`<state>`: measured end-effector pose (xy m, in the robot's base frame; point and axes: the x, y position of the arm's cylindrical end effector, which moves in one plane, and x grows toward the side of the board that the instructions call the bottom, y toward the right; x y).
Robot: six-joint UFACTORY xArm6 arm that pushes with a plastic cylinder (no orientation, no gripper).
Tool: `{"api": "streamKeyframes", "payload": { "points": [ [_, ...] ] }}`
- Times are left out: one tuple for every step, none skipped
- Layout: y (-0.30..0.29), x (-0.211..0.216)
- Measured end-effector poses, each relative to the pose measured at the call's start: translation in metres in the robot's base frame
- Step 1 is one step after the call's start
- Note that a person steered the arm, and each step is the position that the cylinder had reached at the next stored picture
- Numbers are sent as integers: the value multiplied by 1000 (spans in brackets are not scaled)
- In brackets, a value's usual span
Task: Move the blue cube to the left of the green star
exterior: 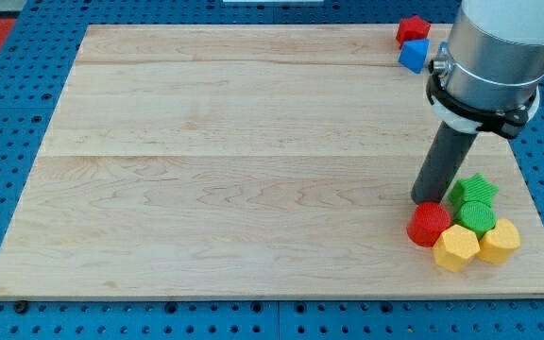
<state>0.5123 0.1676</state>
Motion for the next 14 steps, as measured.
{"api": "streamKeyframes", "payload": {
  "points": [
    [-8,-8],
    [-15,-37],
    [-23,-72],
    [2,-89],
    [6,-104],
    [-97,-134],
    [-116,-218],
    [-48,-321],
    [-48,-321],
    [-16,-321],
    [6,-320],
    [13,-321],
    [43,-321],
    [56,-321]
  ]
}}
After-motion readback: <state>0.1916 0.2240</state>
